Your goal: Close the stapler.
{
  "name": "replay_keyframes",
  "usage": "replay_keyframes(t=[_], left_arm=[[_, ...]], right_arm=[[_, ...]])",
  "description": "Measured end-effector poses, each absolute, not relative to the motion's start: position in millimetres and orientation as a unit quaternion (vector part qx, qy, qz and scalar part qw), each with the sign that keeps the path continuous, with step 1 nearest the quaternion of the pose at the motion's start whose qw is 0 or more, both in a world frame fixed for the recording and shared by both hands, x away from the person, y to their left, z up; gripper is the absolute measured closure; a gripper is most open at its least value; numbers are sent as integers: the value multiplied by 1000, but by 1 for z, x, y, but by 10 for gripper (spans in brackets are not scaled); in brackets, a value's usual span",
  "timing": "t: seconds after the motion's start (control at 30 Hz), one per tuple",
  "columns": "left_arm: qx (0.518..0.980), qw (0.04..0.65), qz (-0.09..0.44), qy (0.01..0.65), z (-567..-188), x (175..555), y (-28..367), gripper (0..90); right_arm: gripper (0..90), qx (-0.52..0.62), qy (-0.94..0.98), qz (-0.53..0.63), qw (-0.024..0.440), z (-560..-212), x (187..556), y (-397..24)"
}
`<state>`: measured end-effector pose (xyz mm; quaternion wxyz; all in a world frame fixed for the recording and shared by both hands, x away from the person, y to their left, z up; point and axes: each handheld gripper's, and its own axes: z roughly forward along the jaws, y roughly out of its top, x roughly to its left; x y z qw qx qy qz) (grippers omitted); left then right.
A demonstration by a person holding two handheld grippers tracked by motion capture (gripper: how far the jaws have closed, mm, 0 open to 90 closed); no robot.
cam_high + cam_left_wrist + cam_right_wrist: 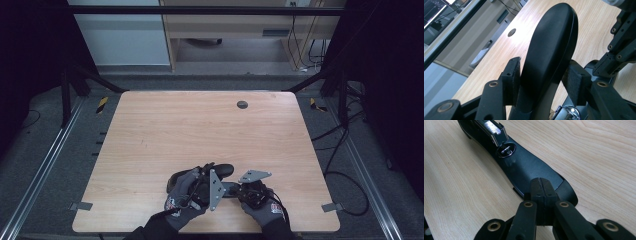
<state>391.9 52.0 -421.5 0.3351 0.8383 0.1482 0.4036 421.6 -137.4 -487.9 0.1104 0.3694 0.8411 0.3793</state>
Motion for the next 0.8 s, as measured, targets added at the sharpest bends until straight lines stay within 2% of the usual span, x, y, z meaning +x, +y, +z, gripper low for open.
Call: replay_keyframes(t=[0.8], left_arm=[[846, 321, 406, 125, -433, 391, 44, 494]], right_arm=[[900, 372, 840, 379, 108, -487, 421, -137]])
